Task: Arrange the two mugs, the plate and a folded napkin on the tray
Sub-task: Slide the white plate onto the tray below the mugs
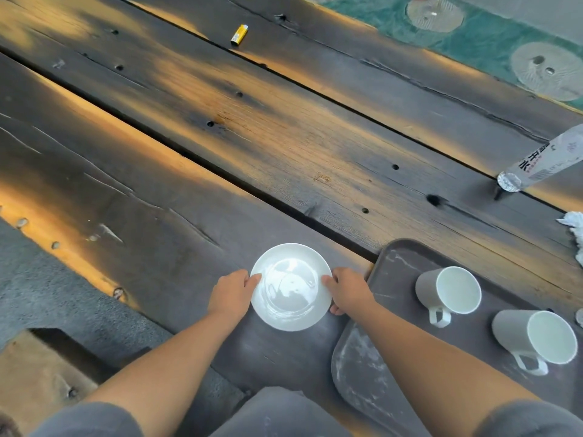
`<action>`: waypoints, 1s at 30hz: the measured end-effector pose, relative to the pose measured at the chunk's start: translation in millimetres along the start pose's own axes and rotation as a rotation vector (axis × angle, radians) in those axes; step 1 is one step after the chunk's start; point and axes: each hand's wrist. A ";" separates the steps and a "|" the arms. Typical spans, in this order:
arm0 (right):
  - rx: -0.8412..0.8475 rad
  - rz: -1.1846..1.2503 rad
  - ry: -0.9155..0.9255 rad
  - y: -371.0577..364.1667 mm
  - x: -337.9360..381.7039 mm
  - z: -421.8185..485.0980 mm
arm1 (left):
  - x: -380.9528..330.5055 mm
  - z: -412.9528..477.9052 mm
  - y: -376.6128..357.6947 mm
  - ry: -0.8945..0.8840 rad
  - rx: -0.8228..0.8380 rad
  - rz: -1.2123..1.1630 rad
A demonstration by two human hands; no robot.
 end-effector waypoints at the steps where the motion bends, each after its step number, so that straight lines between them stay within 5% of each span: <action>1: -0.007 -0.009 -0.001 -0.4 0.7 -0.1 | -1.0 0.0 0.6 -0.002 -0.004 0.005; 18: 0.012 0.032 -0.034 6.9 14.1 -11.6 | -5.9 -1.0 -4.7 0.010 -0.019 0.071; 30: -0.010 0.181 -0.003 16.7 -5.0 -43.0 | -17.6 -20.3 -16.7 -0.091 -0.063 -0.115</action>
Point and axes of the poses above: each hand's wrist, its own z-axis towards the middle knuckle, its own y-axis out of the back of the hand, x = y × z, and after that the axes turned 12 degrees about x, right-handed
